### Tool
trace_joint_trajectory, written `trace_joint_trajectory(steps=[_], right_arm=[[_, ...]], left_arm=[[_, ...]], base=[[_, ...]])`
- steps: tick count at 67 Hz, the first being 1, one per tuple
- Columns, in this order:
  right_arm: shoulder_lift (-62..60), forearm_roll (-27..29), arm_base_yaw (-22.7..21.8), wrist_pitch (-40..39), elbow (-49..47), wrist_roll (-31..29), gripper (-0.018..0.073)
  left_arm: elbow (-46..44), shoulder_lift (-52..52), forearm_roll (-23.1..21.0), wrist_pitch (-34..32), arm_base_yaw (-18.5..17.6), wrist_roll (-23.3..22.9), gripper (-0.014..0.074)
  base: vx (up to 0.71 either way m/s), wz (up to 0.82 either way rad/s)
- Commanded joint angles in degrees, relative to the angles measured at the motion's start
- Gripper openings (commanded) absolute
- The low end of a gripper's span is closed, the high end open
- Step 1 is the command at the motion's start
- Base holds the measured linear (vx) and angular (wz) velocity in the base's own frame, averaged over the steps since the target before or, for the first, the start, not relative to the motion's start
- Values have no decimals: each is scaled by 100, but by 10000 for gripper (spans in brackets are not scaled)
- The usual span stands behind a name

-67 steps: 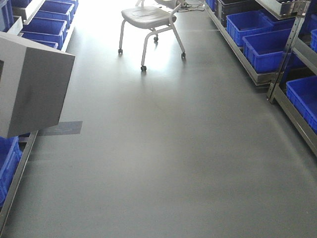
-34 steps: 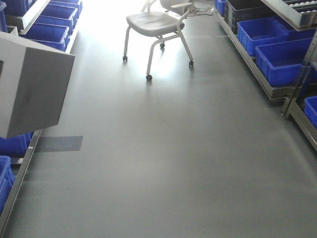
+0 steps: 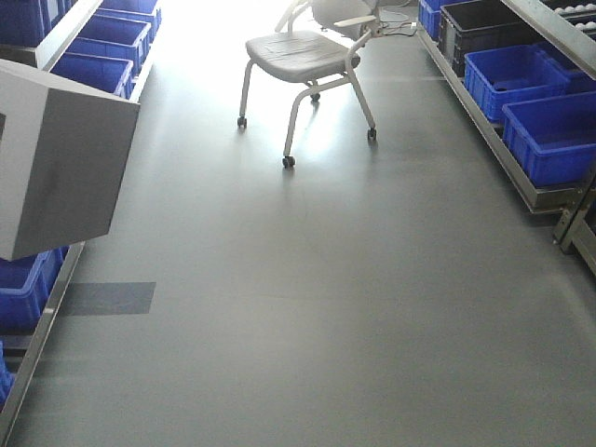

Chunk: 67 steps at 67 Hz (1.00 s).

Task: Sort gray base to blue bin
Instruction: 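Drive the base down the aisle between the blue bin shelves, then turn the base to face the shelf of empty blue bins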

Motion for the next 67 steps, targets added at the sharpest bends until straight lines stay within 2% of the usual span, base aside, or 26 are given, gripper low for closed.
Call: trace_joint_trajectory(steps=[1, 44, 67], right_arm=[[18, -31, -10, -429, 5, -72, -5], [18, -31, -10, -429, 5, -72, -5], [18, -31, -10, -429, 5, -72, -5]], left_arm=[[-190, 27, -53, -632, -30, -78, -6], [-190, 27, -53, -632, -30, -78, -6], [-190, 27, -53, -632, -30, -78, -6]], base=[[29, 0], [26, 2], [22, 48]])
